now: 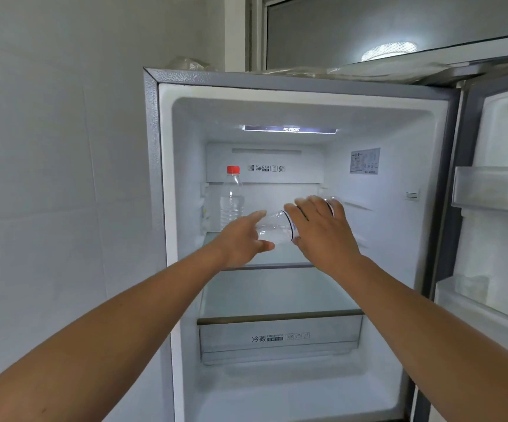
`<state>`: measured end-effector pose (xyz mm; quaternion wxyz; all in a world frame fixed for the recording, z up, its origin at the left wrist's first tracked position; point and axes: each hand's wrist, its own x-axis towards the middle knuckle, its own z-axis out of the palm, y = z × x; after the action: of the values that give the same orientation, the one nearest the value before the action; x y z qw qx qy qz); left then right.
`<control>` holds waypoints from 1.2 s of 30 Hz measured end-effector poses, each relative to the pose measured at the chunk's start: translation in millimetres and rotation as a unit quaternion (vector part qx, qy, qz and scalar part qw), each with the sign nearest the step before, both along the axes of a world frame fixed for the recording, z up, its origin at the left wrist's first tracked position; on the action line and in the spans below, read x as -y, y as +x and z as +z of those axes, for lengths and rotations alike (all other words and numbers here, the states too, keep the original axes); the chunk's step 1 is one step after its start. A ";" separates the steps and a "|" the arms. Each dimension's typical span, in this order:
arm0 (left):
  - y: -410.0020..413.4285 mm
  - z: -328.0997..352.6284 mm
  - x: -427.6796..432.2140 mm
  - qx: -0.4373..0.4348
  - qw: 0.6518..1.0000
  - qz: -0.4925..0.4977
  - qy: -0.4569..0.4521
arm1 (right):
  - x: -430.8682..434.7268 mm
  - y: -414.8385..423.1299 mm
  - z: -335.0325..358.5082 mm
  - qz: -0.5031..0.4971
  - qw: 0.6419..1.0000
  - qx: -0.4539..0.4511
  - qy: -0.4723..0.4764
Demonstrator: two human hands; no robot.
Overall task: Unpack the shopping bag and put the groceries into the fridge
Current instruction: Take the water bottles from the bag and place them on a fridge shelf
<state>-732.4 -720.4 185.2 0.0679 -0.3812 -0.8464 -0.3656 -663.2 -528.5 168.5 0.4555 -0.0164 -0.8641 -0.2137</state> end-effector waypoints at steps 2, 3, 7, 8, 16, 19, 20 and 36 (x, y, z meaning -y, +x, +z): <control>-2.1 5.3 6.3 0.001 1.000 0.009 0.023 | 0.9 -3.5 -0.6 0.003 1.000 -0.008 -0.013; -3.0 7.9 10.4 -0.007 0.999 0.015 0.039 | 2.2 -4.6 -0.2 0.005 0.999 -0.002 -0.034; -7.2 11.5 20.9 -0.018 0.993 0.038 0.108 | 7.2 -10.8 1.5 0.042 0.977 0.039 -0.205; -7.4 9.4 21.6 -0.014 0.992 0.054 0.113 | 8.6 -14.3 3.0 0.071 0.959 0.035 -0.273; -19.6 -15.2 23.7 0.020 0.984 0.145 0.099 | 2.4 -59.3 11.4 0.219 0.769 0.033 -0.600; -32.0 -30.2 19.0 0.030 0.985 0.158 0.057 | 1.3 -80.5 3.7 0.225 0.743 0.050 -0.628; -37.0 -35.0 16.2 0.038 0.986 0.161 0.036 | 1.7 -87.2 -0.5 0.227 0.737 0.058 -0.634; -101.6 -64.7 -34.4 0.040 0.967 0.219 -0.126 | -14.7 -167.2 -21.2 0.227 0.731 0.153 -0.625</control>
<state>-834.0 -686.0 120.6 0.0643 -0.1768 -0.9505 -0.2473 -830.4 -513.8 147.3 0.2388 -0.0677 -0.8388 0.4847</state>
